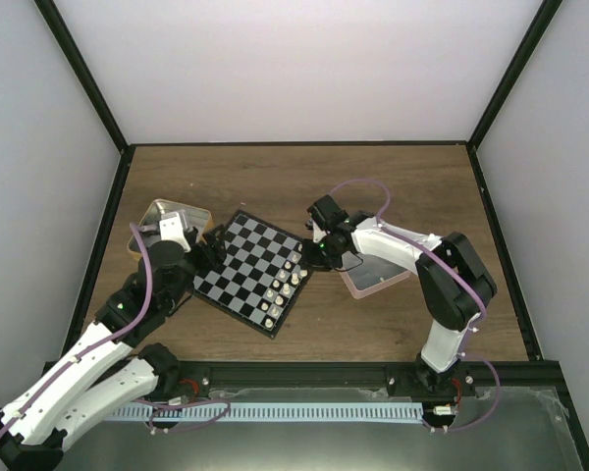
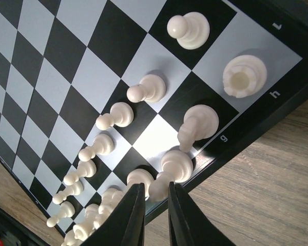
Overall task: Set up the chess pieces on the board
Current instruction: Place the chess piece on the chessboard.
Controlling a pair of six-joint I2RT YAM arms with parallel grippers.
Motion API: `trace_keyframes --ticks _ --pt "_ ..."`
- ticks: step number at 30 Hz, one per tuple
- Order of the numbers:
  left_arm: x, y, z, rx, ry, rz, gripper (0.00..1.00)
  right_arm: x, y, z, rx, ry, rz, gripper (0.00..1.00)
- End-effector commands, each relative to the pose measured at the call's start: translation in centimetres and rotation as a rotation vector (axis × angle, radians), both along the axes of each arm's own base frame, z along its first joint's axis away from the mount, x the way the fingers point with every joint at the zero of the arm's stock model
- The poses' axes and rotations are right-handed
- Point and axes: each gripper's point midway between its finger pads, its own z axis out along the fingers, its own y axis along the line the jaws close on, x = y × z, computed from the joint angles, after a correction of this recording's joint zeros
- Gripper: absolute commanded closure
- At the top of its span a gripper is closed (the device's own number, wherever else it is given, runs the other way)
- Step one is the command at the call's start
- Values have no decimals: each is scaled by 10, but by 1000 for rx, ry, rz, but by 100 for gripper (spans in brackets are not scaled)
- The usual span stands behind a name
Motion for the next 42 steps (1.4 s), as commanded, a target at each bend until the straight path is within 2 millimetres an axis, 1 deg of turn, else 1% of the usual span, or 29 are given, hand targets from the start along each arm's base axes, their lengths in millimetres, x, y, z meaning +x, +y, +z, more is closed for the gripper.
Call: trace_keyframes --ticks 1,7,14,17,19,22,24,27,30,32,34,36,39,42 --pt "0 5 -2 15 -2 17 21 3 15 6 34 -12 27 87" --pt "0 5 -3 15 0 17 21 6 19 6 47 -23 22 91" --pt "0 5 -4 17 2 18 21 11 17 2 30 -35 8 91" --pt "0 5 -4 18 3 18 21 12 16 2 17 -38 3 89" --pt "1 5 -4 18 3 20 21 11 15 5 14 -43 3 84" --pt "1 5 -5 19 4 19 21 12 12 13 15 -61 1 76" --pt "1 5 -5 19 4 20 21 12 12 21 21 -76 2 73" --pt "1 5 -4 17 3 19 21 16 14 41 58 -129 -4 68" --pt "1 5 -4 17 3 18 21 26 8 62 72 -211 -63 64" --pt "1 5 -3 14 -1 18 21 31 -3 73 60 -264 -124 62" --pt "0 4 -1 11 -6 12 21 36 -20 75 10 -308 -198 60" --pt "0 2 3 5 -12 1 21 40 -46 72 -78 -339 -286 59" --pt "-1 -3 10 -23 -13 -22 21 42 -95 68 -230 -364 -446 53" --pt "-1 -13 13 -59 -15 -60 21 41 -138 59 -277 -330 -584 50"
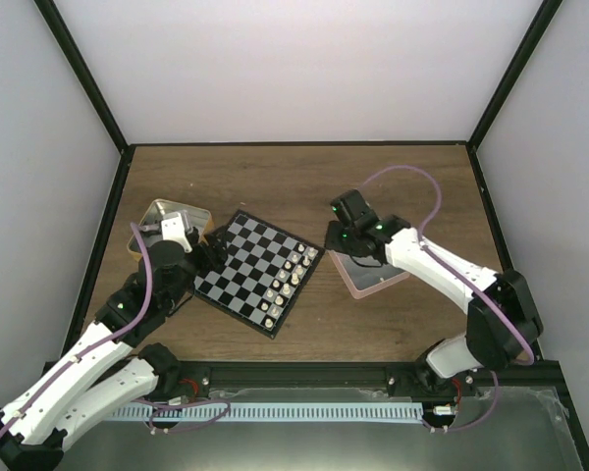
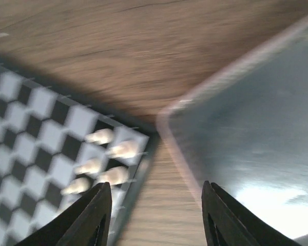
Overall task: Set up the chess pieces on the board
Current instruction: Place the chess piece on the chessboard, then pick up the chess piece from the storage box.
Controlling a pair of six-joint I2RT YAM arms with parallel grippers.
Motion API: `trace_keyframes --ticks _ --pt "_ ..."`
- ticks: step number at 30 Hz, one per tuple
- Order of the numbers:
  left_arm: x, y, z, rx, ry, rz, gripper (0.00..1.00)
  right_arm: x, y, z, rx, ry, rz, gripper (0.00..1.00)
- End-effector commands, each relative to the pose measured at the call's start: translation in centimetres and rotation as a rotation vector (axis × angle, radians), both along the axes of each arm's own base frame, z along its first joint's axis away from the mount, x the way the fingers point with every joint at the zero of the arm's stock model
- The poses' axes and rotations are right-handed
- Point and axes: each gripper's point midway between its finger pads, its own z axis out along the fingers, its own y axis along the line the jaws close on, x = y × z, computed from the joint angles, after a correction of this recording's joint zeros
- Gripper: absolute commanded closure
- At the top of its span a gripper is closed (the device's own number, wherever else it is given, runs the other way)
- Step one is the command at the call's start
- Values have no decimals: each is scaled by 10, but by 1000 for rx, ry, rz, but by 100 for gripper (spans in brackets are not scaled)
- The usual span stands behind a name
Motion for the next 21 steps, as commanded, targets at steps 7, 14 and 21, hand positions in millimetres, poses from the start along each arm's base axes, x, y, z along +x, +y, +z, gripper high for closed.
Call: trace_keyframes --ticks 7,14,21 --pt "13 -33 20 -52 -20 -109 21 27 -85 -30 -39 23 -317 32" --pt "25 -42 17 0 -2 -116 21 92 -78 -49 -34 44 -413 26" --pt "25 -37 13 21 -2 -96 21 108 -78 -75 -99 71 -404 41"
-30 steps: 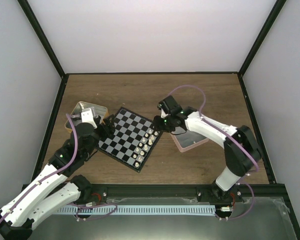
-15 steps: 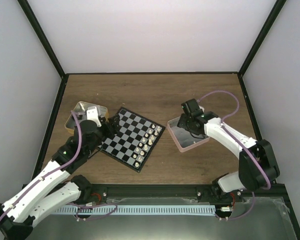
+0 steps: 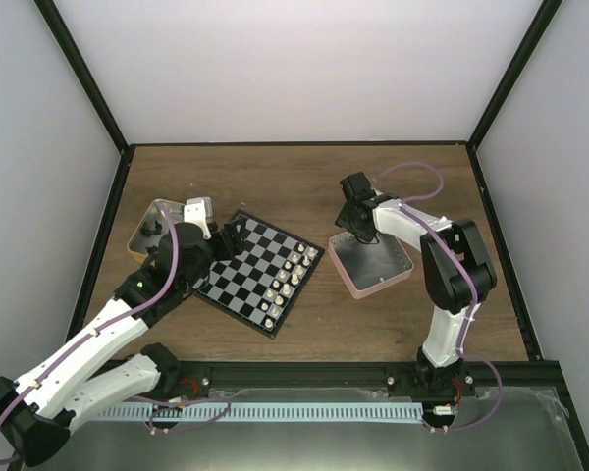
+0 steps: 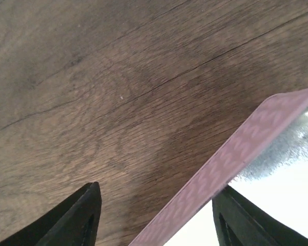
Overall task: Set up the chess pieces on the board
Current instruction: Pick up the chess piece from the storage box.
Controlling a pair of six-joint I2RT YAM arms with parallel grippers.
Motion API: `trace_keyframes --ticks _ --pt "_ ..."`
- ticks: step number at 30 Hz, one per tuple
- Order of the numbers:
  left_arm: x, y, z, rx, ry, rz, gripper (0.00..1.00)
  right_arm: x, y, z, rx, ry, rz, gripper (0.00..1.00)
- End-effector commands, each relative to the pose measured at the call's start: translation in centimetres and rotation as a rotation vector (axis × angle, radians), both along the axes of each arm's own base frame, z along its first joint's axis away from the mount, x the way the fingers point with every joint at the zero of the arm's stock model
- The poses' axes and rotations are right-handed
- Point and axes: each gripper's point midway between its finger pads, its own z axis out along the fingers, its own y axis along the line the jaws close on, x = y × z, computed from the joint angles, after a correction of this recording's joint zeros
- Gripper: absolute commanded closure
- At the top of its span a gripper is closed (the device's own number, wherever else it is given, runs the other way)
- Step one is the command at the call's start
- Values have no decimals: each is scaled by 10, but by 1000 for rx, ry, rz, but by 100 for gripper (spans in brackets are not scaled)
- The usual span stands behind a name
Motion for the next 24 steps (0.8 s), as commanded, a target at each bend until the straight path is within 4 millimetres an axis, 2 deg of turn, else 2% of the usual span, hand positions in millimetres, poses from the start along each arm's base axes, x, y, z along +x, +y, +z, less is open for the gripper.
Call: trace_keyframes --ticks 1,11,16,19,21,24 --pt "2 4 15 -1 -46 11 21 16 -3 5 -41 -40 14 44" --pt "4 4 13 14 -49 15 21 23 7 0 -156 -83 310 77" --pt "3 6 13 15 -50 18 21 18 3 1 -212 -72 386 80" --pt "3 6 12 18 -49 17 21 9 9 3 -196 -66 461 83" --pt "3 6 13 16 -51 17 21 -3 21 3 -137 -63 543 84" --pt "3 6 13 16 -52 18 21 -22 28 4 -85 -53 623 86"
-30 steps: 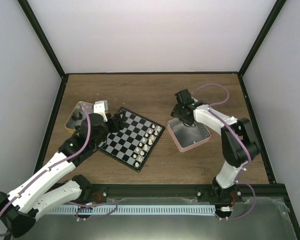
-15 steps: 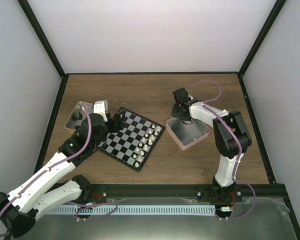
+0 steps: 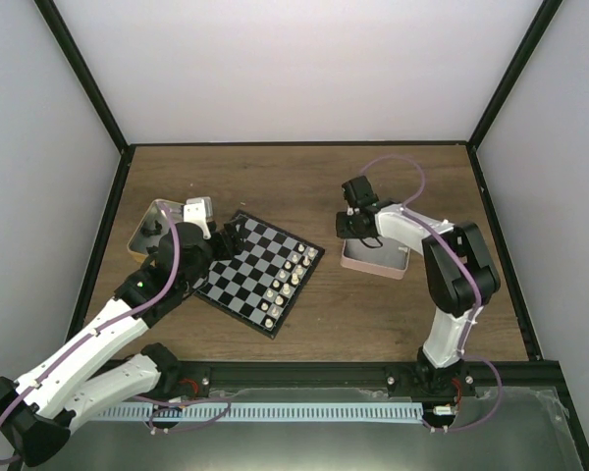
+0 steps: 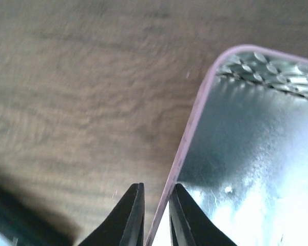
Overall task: Set up the chess pieces on the board
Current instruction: Pick up the chess piece from the storage box.
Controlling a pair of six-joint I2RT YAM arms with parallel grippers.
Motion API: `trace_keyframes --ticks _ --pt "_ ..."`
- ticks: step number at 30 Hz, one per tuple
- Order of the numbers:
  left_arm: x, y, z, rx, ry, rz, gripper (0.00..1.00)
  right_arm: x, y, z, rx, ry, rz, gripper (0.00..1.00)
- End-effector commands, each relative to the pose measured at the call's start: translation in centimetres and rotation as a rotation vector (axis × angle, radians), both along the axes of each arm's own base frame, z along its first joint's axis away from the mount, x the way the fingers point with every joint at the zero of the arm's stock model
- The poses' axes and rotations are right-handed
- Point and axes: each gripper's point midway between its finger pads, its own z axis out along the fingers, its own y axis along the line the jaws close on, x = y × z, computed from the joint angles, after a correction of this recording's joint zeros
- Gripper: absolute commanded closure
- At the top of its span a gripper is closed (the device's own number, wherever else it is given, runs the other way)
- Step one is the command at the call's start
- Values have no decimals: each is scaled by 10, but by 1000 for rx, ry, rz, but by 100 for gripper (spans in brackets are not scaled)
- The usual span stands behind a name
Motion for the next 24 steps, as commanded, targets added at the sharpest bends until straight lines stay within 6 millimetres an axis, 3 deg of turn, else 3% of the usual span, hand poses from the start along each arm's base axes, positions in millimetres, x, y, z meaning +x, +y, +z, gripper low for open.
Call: trace_keyframes --ticks 1,6,10,12,16,24 --pt "2 3 13 -11 -42 13 21 -29 13 9 67 33 164 86" --pt "2 2 14 -12 -41 9 21 -59 10 6 87 94 205 84" --pt "3 1 14 -13 -40 5 21 -58 1 26 95 45 117 70" --pt "3 0 13 -16 -39 3 21 -47 -9 44 96 -11 7 59" --pt "4 1 14 -17 -39 7 21 -34 -37 68 107 -113 -286 57" --pt "2 3 14 -12 -39 9 21 -44 -104 45 65 -111 -834 57"
